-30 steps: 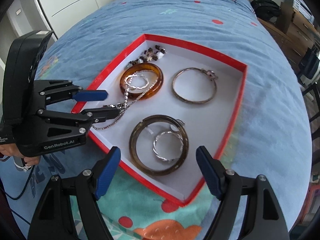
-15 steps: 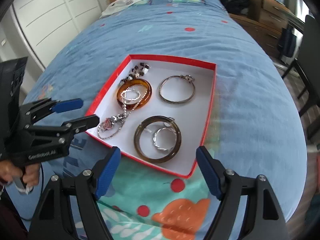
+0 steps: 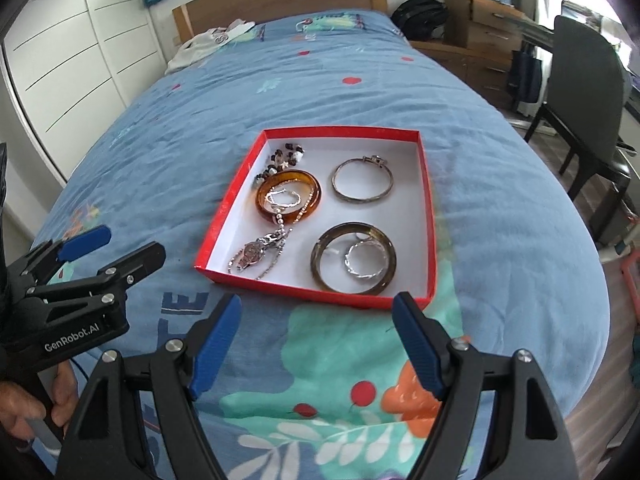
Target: Organize jewelry
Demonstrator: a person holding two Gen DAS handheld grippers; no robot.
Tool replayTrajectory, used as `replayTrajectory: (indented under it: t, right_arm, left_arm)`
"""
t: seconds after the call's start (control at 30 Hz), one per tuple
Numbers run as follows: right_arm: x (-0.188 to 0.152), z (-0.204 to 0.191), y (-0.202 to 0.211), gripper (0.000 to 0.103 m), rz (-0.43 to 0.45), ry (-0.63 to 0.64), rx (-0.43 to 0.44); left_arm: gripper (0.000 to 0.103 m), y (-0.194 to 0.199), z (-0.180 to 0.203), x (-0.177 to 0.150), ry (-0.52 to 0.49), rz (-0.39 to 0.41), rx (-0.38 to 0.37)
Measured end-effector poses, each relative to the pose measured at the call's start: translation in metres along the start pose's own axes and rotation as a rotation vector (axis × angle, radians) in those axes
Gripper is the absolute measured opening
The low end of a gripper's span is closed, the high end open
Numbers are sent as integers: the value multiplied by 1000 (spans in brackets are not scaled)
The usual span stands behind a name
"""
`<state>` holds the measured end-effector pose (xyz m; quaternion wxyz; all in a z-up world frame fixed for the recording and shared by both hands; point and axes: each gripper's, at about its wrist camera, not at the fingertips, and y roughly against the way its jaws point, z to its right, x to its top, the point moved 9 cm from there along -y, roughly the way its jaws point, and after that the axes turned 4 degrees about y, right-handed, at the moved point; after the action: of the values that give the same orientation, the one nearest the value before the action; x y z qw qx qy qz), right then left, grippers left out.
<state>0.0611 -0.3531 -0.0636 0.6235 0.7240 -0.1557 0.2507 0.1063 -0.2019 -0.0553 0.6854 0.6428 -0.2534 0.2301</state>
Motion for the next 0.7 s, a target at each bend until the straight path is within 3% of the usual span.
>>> replayTrajectory:
  t: [0.7]
  right_arm:
    - [-10,11,10,77,56,-54,-82]
  left_arm:
    - [86,15,4,-16,-9,17,27]
